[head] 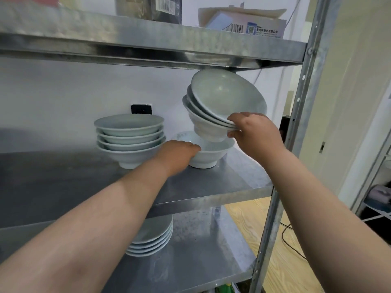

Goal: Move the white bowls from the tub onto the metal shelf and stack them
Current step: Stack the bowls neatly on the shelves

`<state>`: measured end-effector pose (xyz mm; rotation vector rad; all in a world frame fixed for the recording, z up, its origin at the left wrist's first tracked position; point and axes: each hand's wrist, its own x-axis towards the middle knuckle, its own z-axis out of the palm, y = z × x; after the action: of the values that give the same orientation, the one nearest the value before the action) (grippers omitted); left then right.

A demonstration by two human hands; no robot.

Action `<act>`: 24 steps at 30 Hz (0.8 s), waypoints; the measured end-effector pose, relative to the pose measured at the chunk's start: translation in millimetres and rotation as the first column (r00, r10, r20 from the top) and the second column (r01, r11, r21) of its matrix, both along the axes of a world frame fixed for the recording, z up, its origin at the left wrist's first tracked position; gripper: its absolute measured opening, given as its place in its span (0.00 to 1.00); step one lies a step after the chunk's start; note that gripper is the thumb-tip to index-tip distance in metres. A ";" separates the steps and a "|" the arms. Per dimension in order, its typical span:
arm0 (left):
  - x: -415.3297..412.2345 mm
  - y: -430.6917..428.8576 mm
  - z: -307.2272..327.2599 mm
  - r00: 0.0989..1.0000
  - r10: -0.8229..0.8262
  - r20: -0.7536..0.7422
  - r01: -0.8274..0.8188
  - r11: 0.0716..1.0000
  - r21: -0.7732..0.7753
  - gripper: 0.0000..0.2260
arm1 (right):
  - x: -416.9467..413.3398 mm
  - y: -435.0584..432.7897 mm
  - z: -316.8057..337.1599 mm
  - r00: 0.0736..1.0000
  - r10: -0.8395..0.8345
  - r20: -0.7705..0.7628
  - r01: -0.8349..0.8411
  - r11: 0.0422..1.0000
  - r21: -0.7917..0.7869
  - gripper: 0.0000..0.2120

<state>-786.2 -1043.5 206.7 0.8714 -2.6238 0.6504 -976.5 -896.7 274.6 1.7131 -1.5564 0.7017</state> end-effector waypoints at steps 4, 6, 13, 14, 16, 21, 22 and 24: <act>16.1 5.3 -3.2 0.991 -0.044 -0.125 0.055 0.995 0.085 0.19 | 2.9 -30.8 2.8 0.997 -0.045 0.061 0.031 0.977 0.212 0.08; 31.0 10.5 2.6 0.977 -0.065 -0.205 0.077 0.996 0.054 0.20 | 2.1 -42.8 0.0 0.998 -0.052 0.021 0.043 0.956 0.291 0.06; 94.4 -3.6 17.5 0.942 -0.031 -0.333 -0.087 0.939 -0.333 0.22 | 1.5 -64.0 -13.9 0.998 -0.043 -0.043 0.057 0.916 0.397 0.05; 99.4 -5.5 17.9 0.939 0.015 -0.344 -0.133 0.938 -0.321 0.24 | 1.7 -66.1 -14.7 0.998 -0.039 -0.041 0.052 0.915 0.401 0.06; 105.5 -8.2 15.2 0.933 0.090 -0.348 -0.194 0.941 -0.276 0.27 | 2.1 -68.6 -14.3 0.999 -0.026 -0.031 0.036 0.910 0.413 0.06; 96.8 -4.2 7.5 0.940 0.059 -0.337 -0.147 0.959 -0.243 0.27 | -7.3 -70.3 -8.0 0.999 0.046 0.027 -0.053 0.892 0.449 0.07; 90.4 -0.7 6.4 0.940 0.023 -0.339 -0.108 0.966 -0.234 0.27 | -9.6 -70.9 -7.8 0.997 0.071 0.034 -0.079 0.875 0.477 0.07; 75.6 6.6 4.1 0.924 -0.044 -0.379 -0.028 0.983 -0.182 0.27 | -13.4 -70.9 -7.1 0.989 0.121 0.082 -0.146 0.825 0.546 0.09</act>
<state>-710.6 -1037.0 210.9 0.8347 -2.1809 0.6357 -989.9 -967.6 267.5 2.2577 -1.7998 0.3680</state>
